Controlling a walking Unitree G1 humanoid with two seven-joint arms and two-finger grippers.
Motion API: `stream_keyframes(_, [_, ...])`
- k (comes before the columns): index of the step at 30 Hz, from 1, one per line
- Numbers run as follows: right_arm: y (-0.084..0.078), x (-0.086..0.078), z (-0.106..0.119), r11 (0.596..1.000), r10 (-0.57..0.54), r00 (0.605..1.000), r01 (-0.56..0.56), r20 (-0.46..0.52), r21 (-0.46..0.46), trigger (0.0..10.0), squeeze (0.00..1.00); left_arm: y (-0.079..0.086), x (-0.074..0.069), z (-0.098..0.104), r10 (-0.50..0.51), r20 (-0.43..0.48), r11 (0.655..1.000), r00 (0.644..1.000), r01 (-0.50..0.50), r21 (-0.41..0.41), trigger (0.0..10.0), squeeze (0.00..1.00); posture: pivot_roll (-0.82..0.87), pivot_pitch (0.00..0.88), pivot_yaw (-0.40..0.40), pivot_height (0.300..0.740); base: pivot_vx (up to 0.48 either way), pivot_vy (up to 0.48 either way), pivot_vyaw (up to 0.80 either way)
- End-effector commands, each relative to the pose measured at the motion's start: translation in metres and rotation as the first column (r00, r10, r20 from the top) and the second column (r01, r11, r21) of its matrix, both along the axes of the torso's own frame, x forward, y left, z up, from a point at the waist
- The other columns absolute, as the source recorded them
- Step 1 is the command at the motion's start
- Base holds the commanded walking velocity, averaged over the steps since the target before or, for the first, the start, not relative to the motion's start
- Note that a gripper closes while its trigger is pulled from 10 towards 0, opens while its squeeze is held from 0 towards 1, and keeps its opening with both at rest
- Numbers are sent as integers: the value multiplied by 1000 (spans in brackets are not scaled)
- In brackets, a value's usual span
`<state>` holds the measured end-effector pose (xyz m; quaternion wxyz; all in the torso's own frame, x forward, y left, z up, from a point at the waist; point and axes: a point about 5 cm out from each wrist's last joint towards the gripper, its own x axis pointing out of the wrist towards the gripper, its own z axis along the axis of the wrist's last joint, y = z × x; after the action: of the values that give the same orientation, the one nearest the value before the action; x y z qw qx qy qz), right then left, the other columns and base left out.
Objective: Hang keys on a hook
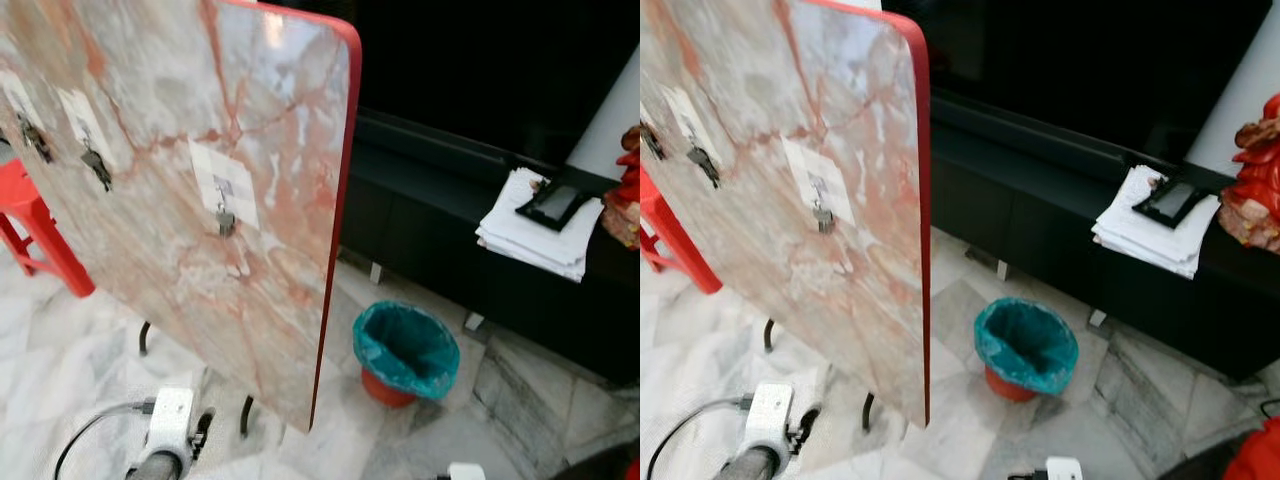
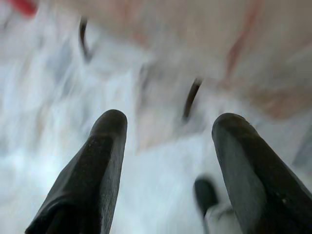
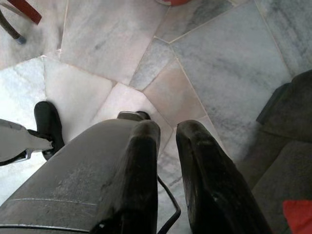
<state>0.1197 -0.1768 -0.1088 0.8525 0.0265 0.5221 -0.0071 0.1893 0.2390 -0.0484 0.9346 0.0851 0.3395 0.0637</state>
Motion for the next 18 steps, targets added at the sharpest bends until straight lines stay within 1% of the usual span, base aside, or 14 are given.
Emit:
stream_keyframes(1, [2, -9, -3, 1000, -19, 999, 19, -31, 10, 10000, 0, 2, -10, -9, 21, -48, 1000, 999, -21, 5, 10000, 0, -56, 0, -28, 740, 0, 0, 0])
stream_keyframes(2, [2, -9, -3, 1000, -22, 999, 22, -31, 10, 10000, 0, 1, -13, -12, 20, -68, 1000, 997, -19, 10, 10000, 0, -56, 0, -28, 740, 0, 0, 0])
stream_keyframes(3, [2, -10, -3, 1000, -26, 999, 26, -31, 11, 10000, 0, 0, -20, -19, 12, -106, 1000, 994, -10, 13, 10000, 0, -59, 0, -27, 740, 0, 0, 0])
stream_keyframes(4, [2, -10, -3, 1000, -26, 999, 26, -31, 11, 10000, 0, 0, -20, -19, 12, -106, 1000, 994, -10, 13, 10000, 0, -59, 0, -27, 740, 0, 0, 0])
stream_keyframes(5, [2, -10, -3, 1000, -28, 999, 28, -32, 10, 10000, 0, -2, -27, -25, 18, -147, 1000, 989, -16, 10, 10000, 0, -56, 0, -26, 740, 0, 0, 0])
stream_keyframes(6, [2, -11, -3, 1000, -29, 999, 29, -33, 9, 10000, 0, -2, -31, -28, 26, -169, 1000, 985, -25, 7, 10000, 0, -55, 0, -26, 740, 0, 0, 0])
stream_keyframes(7, [2, -11, -3, 1000, -29, 999, 29, -33, 9, 10000, 0, -2, -31, -28, 26, -169, 1000, 985, -25, 7, 10000, 0, -55, 0, -26, 740, 0, 0, 0])
stream_keyframes(8, [2, -11, -3, 999, -31, 999, 32, -33, 9, 10000, 0, -2, -34, -31, 32, -190, 999, 981, -31, 10, 10000, 0, -55, 0, -26, 740, 0, 0, 0])
stream_keyframes(9, [2, -11, -4, 999, -36, 999, 36, -34, 8, 10000, 0, -3, -37, -34, 40, -211, 999, 977, -38, 15, 10000, 0, -57, 0, -26, 740, 0, 356, 0])
stream_keyframes(13, [2, -13, -4, 999, -50, 998, 51, -36, 3, 10000, 0, -5, -39, -36, 59, -214, 998, 975, -60, 1, 10000, 0, -54, 0, -23, 740, 0, 387, 0])
stream_keyframes(18, [2, -14, -4, 999, -53, 998, 54, -38, 3, 10000, 0, -9, -42, -39, 45, -232, 999, 972, -47, -2, 10000, 0, -55, 0, -16, 740, 0, 451, 0])
